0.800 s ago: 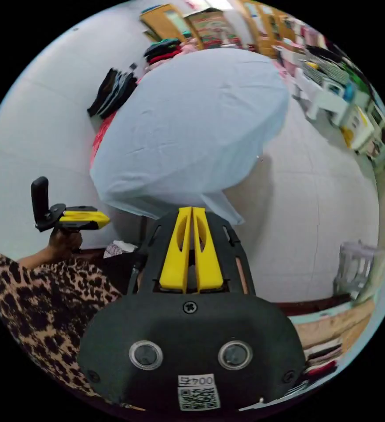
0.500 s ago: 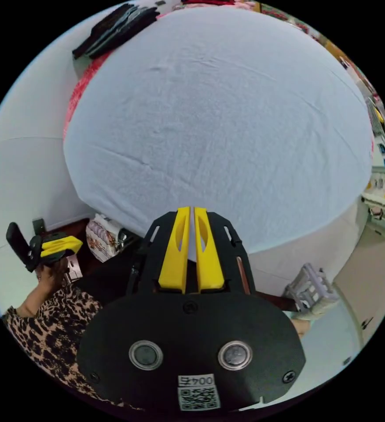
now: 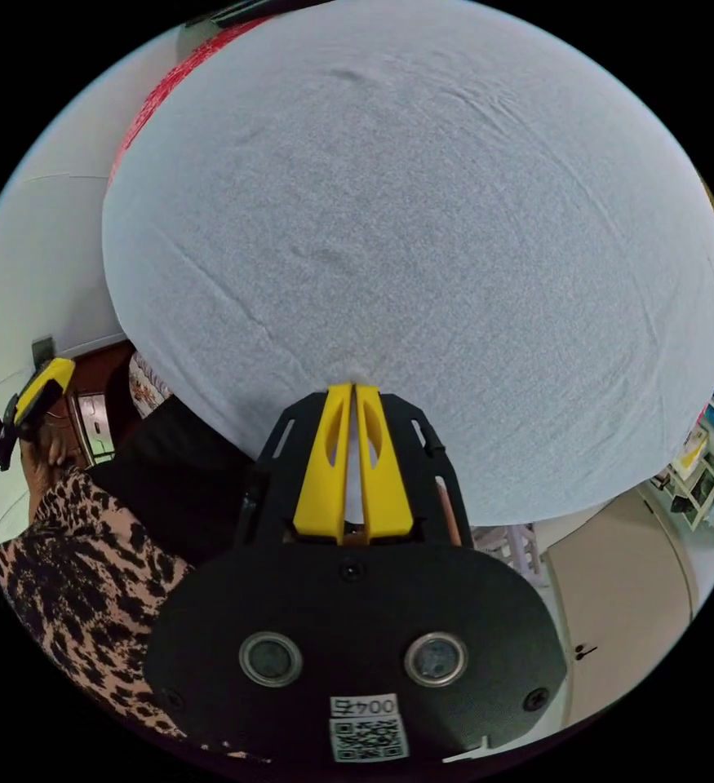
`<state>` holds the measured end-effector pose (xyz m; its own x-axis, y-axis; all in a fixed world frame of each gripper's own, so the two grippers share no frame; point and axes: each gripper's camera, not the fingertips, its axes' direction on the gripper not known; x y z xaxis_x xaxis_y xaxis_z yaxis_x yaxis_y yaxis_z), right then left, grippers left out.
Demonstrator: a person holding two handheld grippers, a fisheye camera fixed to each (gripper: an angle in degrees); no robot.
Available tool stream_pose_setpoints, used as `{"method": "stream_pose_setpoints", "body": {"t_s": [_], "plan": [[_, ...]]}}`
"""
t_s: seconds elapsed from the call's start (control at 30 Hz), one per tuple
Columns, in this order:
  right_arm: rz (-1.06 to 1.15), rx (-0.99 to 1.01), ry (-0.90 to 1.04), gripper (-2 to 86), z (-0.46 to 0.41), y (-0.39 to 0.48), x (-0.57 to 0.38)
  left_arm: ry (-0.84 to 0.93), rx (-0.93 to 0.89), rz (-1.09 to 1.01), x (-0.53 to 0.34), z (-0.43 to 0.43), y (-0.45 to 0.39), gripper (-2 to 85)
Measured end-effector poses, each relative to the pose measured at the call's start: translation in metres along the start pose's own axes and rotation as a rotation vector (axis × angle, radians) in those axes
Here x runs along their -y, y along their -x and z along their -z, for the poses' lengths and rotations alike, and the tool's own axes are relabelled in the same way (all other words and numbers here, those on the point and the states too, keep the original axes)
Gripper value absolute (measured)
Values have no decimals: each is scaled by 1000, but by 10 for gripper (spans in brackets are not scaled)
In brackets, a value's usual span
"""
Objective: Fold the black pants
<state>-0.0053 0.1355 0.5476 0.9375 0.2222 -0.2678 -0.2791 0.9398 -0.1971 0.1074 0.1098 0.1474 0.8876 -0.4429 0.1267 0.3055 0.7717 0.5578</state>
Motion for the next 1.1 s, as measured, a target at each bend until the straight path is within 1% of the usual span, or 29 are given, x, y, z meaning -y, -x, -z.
{"method": "stream_pose_setpoints", "body": {"t_s": [0.07, 0.17, 0.23, 0.33, 0.4, 0.5, 0.53, 0.67, 0.77, 0.87, 1.0, 1.1], "plan": [[-31, 16, -2, -6, 13, -5, -6, 30, 33, -59, 22, 5, 3, 2], [-102, 27, -2, -6, 32, -9, -14, 45, 32, -109, 58, 14, 14, 2], [-114, 6, 1, -7, 47, -7, -20, 59, 17, -151, 80, 18, 21, 3], [-181, -1, -5, -8, 63, -5, -29, 72, 59, -241, 115, 28, 28, 5], [-209, -16, -28, -8, 72, -1, -37, 31, 86, -295, 138, 43, 35, 9], [-279, -1, -81, -7, 85, 1, -53, -90, 141, -353, 190, 80, 56, 21], [-321, 24, -104, -6, 90, 0, -59, -129, 148, -364, 216, 96, 66, 28], [-344, 31, -140, -4, 103, 6, -73, -278, 165, -379, 315, 160, 103, 56], [-383, -20, -126, -2, 113, 20, -75, -355, 212, -386, 383, 199, 119, 82], [-369, -129, -92, -3, 121, 40, -71, -414, 297, -374, 443, 225, 126, 118], [-352, -229, -96, -2, 127, 62, -77, -420, 340, -342, 508, 238, 132, 167], [-394, -191, -131, -3, 133, 63, -88, -373, 347, -301, 556, 235, 139, 183]]}}
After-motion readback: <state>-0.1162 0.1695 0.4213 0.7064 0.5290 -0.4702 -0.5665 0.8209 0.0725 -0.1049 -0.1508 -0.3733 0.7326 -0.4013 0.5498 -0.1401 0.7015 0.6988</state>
